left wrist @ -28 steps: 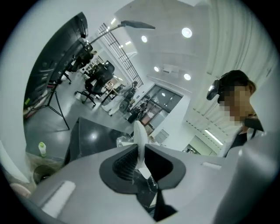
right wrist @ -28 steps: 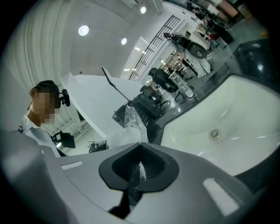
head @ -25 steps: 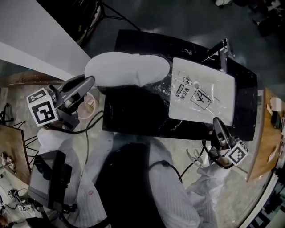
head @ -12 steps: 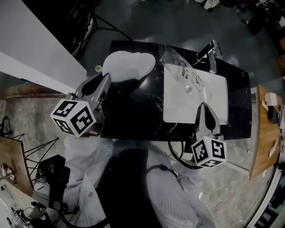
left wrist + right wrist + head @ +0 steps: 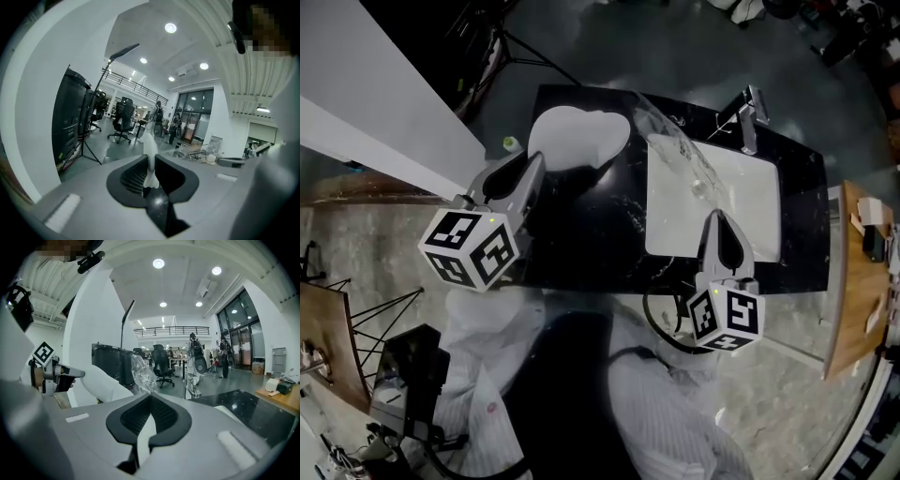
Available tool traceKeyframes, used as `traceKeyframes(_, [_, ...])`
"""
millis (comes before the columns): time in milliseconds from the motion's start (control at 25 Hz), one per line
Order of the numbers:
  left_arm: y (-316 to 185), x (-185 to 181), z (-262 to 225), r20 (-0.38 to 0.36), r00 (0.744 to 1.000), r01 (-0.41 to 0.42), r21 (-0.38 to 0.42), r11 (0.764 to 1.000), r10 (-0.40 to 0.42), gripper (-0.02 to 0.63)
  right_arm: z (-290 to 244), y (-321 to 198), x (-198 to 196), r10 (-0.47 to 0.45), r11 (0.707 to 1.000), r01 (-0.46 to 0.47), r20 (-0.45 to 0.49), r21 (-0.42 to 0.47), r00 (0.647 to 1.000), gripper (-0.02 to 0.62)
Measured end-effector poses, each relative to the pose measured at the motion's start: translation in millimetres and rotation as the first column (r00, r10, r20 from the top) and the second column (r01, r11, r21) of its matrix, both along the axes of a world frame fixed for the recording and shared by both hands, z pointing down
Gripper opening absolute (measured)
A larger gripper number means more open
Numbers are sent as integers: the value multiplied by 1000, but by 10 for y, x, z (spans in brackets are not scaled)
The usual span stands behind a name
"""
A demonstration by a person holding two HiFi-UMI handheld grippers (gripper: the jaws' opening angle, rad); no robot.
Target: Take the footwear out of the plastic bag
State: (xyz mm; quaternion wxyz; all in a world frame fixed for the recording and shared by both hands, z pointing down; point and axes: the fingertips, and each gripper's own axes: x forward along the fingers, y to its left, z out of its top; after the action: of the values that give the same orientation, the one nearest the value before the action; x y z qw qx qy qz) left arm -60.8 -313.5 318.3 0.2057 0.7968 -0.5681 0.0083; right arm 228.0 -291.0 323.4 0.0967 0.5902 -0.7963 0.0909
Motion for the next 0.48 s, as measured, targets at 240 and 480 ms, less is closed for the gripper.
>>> traceKeyframes(240, [14,23,-22,15,1000,-2,2,1000,2,49,-21,29,10,-5,1000,5,7,-1,1000,12])
traceKeyframes(480, [31,53,-26,29,1000,-7,7,1000,6,51,-21,57,20,-3,1000,3,11,2,1000,12])
